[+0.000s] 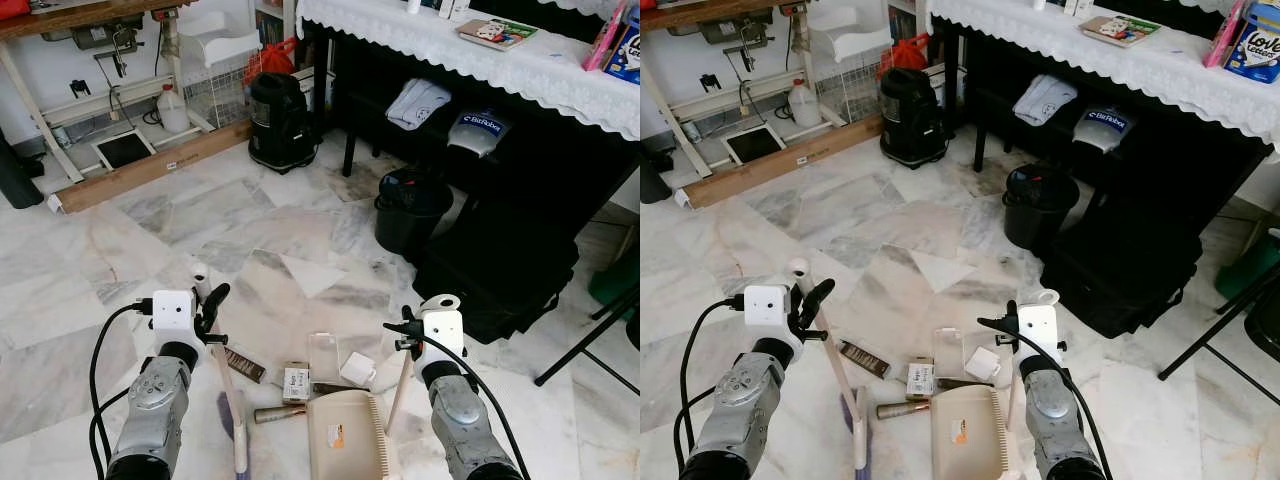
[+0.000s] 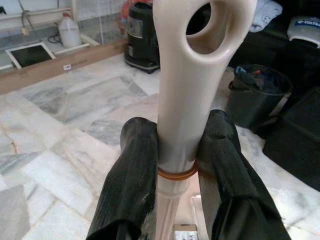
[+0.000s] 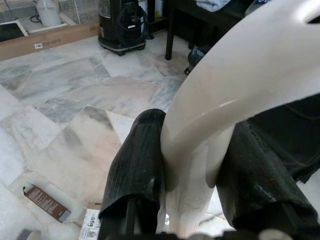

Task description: Sweep floor

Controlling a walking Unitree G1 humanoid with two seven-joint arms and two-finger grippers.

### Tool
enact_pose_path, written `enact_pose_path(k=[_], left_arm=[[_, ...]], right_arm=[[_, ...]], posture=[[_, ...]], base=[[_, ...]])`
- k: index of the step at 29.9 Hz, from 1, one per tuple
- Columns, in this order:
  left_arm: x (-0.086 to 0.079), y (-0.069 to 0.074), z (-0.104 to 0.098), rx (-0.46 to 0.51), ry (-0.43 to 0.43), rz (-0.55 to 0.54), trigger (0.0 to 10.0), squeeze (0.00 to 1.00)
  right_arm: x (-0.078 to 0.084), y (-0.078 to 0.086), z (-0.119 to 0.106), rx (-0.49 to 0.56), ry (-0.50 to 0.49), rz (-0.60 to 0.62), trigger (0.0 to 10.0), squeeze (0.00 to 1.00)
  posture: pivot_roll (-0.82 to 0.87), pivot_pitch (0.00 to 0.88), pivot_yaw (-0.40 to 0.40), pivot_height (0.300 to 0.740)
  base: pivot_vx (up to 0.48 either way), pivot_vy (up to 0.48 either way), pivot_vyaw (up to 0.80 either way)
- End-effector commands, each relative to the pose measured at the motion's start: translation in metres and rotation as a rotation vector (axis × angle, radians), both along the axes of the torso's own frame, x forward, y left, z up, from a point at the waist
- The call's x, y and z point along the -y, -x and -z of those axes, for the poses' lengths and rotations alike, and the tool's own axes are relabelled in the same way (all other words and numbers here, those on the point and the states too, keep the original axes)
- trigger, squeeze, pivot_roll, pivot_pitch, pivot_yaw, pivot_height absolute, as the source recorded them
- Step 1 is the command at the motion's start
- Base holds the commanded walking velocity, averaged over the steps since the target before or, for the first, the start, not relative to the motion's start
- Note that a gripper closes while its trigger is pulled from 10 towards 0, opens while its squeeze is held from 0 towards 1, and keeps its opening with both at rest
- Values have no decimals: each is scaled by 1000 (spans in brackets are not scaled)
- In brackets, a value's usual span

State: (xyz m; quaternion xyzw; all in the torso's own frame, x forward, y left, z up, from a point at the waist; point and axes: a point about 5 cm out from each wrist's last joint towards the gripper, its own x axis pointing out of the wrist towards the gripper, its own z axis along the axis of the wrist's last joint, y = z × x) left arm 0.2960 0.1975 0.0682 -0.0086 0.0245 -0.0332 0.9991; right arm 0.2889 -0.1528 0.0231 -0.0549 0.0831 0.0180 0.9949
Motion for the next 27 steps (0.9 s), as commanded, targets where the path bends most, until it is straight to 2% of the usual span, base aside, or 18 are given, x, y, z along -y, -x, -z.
enact_pose_path(k=[1, 5, 7, 8, 11, 13, 17, 27], left_arm=[[-1, 4, 10, -57, 62, 4, 10000, 0], [-3, 5, 9, -67, 114, 7, 10000, 0], [-1, 5, 9, -83, 212, 41, 10000, 0], [-1, 5, 9, -84, 228, 46, 10000, 0], [-1, 5, 7, -77, 258, 47, 10000, 0], [-1, 2, 1, -49, 340, 28, 10000, 0], [-1, 0, -6, -30, 399, 45, 10000, 0], [2, -2, -17, -10, 417, 75, 10000, 0]], right_arm=[[1, -2, -4, 18, 6, -7, 10000, 0], [1, -2, -4, 19, 6, -6, 10000, 0], [0, -3, -4, 19, 5, -9, 10000, 0], [0, -3, -4, 19, 4, -10, 10000, 0], [-1, -3, -4, 19, 3, -11, 10000, 0], [-2, -3, -4, 20, 1, -13, 10000, 0], [-1, -3, -5, 22, 1, -13, 10000, 0], [-3, -4, -5, 23, -1, -16, 10000, 0]], posture=[[83, 82, -54, 740], [83, 82, -54, 740], [88, 84, -55, 740], [89, 84, -55, 740], [88, 84, -55, 740], [88, 83, -55, 740], [88, 85, -57, 740], [93, 90, -58, 740]], base=[[0, 0, 0], [0, 0, 0], [0, 0, 0], [0, 0, 0], [0, 0, 0], [0, 0, 0], [0, 0, 0], [0, 0, 0]])
